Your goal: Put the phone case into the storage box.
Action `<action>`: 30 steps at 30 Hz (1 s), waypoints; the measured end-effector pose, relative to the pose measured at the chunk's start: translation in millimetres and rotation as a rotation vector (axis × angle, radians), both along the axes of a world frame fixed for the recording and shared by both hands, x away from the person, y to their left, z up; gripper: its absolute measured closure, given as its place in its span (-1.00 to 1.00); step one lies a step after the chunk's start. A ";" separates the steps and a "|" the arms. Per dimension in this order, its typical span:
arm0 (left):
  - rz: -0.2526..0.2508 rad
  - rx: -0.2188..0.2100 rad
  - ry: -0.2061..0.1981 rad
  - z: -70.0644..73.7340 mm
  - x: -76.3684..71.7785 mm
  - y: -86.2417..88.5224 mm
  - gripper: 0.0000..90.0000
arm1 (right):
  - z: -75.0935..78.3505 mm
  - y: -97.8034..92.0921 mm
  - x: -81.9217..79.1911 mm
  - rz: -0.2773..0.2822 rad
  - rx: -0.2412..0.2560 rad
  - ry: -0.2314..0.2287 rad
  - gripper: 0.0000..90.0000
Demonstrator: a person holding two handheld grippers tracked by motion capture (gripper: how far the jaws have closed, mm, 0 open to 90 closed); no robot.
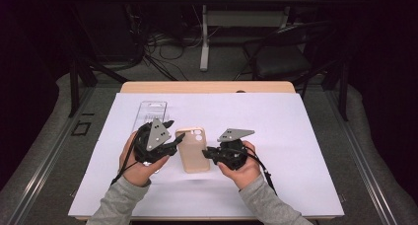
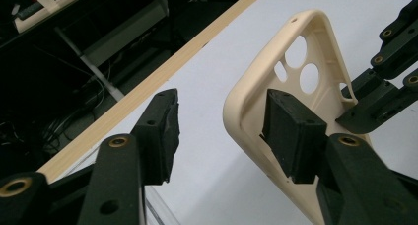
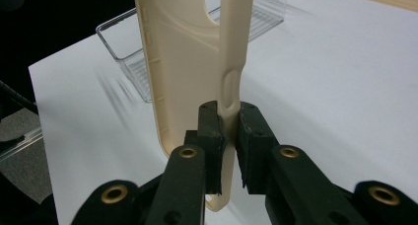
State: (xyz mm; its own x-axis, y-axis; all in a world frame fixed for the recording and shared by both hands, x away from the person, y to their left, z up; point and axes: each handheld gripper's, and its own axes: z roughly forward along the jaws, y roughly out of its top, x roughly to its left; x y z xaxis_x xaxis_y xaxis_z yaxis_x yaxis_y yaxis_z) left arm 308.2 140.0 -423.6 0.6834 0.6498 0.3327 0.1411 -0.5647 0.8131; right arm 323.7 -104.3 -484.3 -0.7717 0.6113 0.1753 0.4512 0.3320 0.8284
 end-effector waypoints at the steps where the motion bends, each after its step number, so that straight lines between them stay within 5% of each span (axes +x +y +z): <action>1: 0.001 0.009 -0.004 0.0 -0.2 -0.4 0.11 | -0.3 0.2 0.0 0.002 -0.001 -0.001 0.82; 30: -0.020 0.053 0.015 -1.1 -1.4 -2.9 0.66 | -3.0 2.9 -0.5 0.008 -0.009 0.005 0.82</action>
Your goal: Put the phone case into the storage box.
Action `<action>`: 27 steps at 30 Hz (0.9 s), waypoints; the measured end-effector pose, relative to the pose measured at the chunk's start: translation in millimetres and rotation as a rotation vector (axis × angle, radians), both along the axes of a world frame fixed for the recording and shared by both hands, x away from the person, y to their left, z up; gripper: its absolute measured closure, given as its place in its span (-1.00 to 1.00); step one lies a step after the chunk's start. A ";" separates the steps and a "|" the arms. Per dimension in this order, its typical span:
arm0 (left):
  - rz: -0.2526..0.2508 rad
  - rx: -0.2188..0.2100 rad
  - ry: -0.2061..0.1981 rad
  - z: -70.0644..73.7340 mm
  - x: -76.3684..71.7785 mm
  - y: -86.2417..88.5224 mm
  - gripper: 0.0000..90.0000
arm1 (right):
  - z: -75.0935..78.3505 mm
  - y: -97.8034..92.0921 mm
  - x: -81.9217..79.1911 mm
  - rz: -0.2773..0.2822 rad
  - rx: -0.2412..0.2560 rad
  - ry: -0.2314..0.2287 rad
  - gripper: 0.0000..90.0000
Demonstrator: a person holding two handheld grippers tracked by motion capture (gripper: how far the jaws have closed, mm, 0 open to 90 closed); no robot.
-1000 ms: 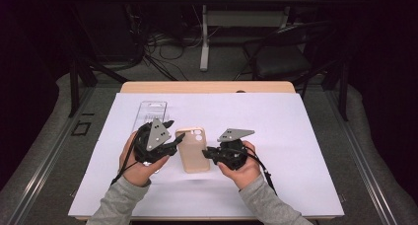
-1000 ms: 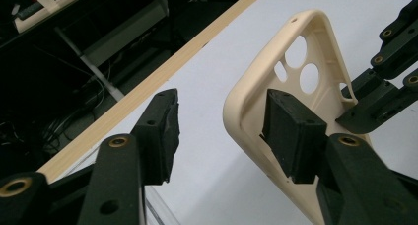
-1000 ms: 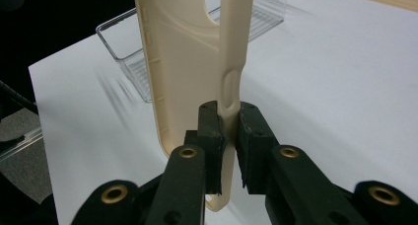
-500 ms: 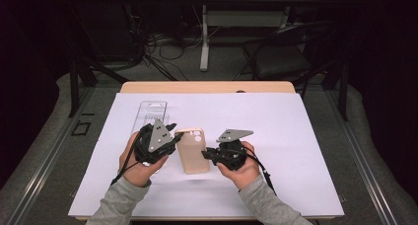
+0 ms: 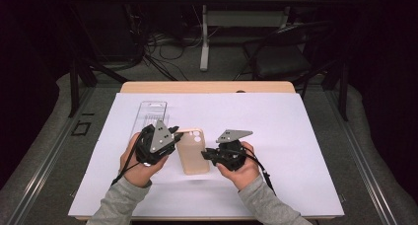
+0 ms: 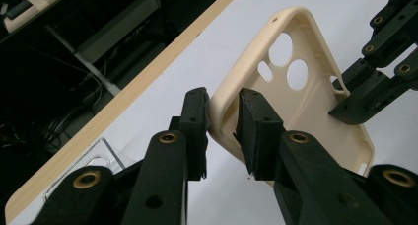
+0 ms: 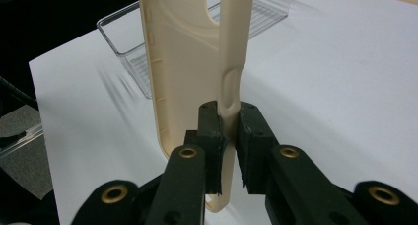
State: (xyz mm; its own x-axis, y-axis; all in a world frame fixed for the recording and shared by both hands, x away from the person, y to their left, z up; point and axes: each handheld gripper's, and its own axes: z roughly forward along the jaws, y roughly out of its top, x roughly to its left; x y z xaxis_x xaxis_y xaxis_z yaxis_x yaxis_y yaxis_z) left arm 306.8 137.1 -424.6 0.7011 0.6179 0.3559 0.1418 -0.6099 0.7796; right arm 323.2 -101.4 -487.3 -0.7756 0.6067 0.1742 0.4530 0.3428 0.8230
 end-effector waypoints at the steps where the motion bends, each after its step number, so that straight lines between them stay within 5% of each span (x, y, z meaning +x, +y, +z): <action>1: 0.000 0.000 0.000 0.0 0.0 0.1 0.66 | -0.1 0.0 0.1 0.000 -0.001 0.000 0.82; 27: -0.023 -0.019 0.041 2.3 4.2 6.3 0.75 | -1.5 0.1 0.5 0.006 0.009 0.009 0.82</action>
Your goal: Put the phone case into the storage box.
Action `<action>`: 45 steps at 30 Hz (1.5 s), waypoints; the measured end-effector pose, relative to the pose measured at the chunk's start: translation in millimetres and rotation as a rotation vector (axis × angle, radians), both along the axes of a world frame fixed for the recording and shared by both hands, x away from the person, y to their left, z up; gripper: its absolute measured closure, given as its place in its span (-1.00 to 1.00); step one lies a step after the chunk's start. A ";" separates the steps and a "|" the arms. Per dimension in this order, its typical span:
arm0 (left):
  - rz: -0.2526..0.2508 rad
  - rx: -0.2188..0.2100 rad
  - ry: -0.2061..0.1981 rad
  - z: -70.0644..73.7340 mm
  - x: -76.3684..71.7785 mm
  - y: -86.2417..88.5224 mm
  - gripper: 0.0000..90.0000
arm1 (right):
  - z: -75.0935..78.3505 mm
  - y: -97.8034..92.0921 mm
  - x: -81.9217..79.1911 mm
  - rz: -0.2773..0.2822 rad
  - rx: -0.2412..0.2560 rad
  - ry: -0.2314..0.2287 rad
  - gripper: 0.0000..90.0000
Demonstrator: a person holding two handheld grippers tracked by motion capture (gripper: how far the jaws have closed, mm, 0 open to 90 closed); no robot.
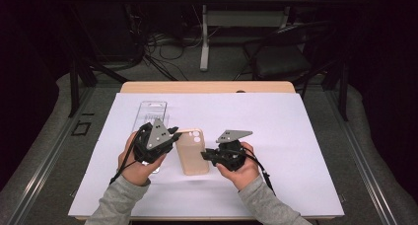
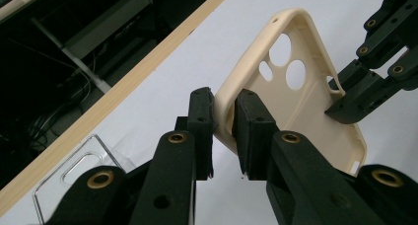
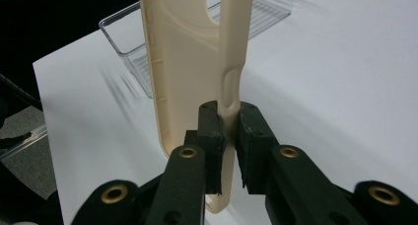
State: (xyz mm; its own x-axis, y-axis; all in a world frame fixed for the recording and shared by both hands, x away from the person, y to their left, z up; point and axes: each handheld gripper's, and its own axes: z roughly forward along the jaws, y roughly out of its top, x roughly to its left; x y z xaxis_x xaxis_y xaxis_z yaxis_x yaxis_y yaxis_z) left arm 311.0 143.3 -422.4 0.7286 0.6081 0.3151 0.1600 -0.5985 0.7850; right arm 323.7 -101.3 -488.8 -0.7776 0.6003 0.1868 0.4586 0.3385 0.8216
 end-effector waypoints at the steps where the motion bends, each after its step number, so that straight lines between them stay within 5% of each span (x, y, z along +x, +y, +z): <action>1: -0.003 -0.002 0.000 0.0 0.2 0.3 0.75 | 0.0 0.0 0.0 0.000 0.000 -0.001 0.82; 22: -0.019 -0.024 0.003 1.2 0.3 2.6 0.76 | 0.1 -0.5 0.7 0.002 0.016 0.007 0.79; 45: 0.004 -0.062 0.005 -1.5 5.9 10.3 0.76 | 10.1 -11.2 5.3 -0.029 0.043 -0.006 0.36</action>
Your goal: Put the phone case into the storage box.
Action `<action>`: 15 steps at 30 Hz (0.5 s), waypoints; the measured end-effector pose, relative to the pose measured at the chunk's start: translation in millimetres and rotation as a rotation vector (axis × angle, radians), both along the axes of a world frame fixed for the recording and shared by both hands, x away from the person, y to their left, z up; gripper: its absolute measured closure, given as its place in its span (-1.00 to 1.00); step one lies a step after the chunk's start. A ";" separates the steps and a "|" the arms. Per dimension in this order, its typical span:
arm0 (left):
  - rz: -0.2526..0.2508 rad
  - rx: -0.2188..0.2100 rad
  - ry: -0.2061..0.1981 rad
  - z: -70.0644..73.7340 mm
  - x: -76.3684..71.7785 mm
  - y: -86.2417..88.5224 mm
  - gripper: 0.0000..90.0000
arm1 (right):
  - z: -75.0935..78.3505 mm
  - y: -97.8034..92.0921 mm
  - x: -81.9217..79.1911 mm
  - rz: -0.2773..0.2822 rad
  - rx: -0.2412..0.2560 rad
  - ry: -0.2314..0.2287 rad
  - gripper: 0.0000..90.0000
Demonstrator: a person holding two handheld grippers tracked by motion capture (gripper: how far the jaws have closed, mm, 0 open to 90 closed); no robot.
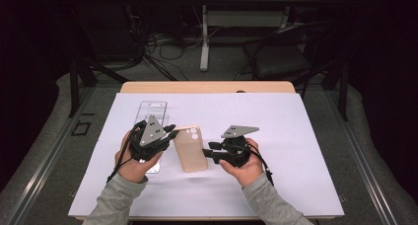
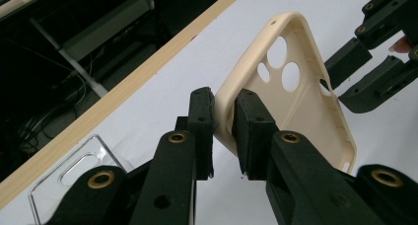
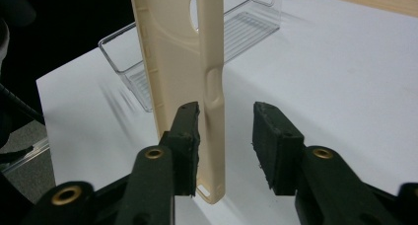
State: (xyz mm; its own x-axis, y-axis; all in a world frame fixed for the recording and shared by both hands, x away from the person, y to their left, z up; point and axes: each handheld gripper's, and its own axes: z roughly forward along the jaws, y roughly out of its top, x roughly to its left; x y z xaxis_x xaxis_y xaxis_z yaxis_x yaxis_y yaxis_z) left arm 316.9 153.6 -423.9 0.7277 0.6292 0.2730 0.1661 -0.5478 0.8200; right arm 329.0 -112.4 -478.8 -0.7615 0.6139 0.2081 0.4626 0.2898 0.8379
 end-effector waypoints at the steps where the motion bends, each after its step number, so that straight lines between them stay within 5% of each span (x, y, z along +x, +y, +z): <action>1: 0.000 -0.001 -0.003 -0.1 -0.1 0.1 0.76 | 0.8 -0.5 0.2 -0.001 -0.002 -0.005 0.32; 15: 0.007 -0.035 -0.001 -2.4 -0.8 1.5 0.76 | 9.5 -28.3 -7.9 -0.052 -0.086 -0.118 0.13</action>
